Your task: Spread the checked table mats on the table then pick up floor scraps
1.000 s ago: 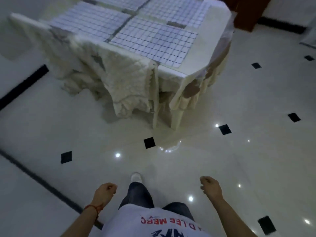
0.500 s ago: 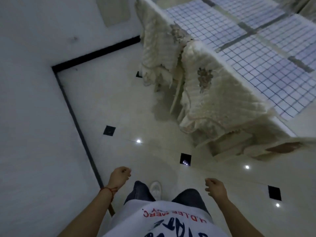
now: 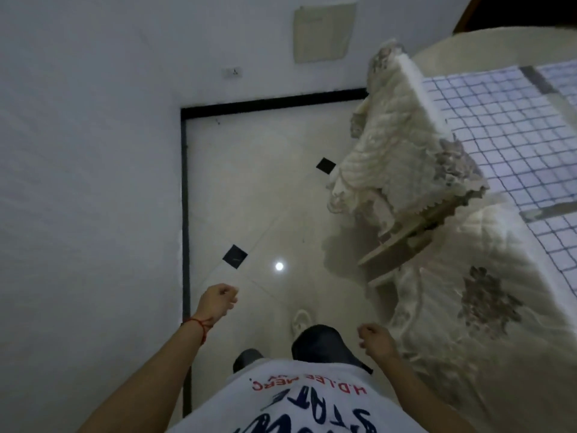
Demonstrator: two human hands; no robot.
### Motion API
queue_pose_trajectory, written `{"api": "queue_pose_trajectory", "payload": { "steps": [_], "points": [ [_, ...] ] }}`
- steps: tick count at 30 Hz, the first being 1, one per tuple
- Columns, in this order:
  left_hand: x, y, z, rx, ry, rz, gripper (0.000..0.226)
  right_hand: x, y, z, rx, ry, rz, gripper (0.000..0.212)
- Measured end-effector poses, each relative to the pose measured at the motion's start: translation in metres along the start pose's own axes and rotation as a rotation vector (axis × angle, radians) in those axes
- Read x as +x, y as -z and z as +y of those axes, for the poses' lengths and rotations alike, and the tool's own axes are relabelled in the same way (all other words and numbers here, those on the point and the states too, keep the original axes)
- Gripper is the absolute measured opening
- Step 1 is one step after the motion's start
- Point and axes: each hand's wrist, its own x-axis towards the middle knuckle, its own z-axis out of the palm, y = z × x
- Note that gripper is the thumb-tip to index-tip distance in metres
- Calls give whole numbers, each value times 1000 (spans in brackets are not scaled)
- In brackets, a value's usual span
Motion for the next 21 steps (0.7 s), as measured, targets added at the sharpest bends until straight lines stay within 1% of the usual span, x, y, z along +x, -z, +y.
{"api": "queue_pose_trajectory", "payload": {
  "steps": [2,5,6,9,13,17,21],
  "points": [
    [12,6,6,-8,60,30,23,24,9,-43,-50,37,-28,32],
    [28,14,17,-77,143,68,22,58,20,-112,-61,58,-49,21],
    [32,18,21,-115,166,86,19,68,20,-135,-62,62,-57,21],
    [53,32,33,-197,203,156,13,99,11,-196,-101,90,-107,23],
    [109,64,62,-251,236,194,14,150,-14,-277,-147,131,-150,24],
    [184,107,118,-267,244,192,15,197,-35,-367,-109,136,-123,28],
    [261,160,203,-224,203,154,16,229,-44,-449,-63,125,-88,21]
  ]
}}
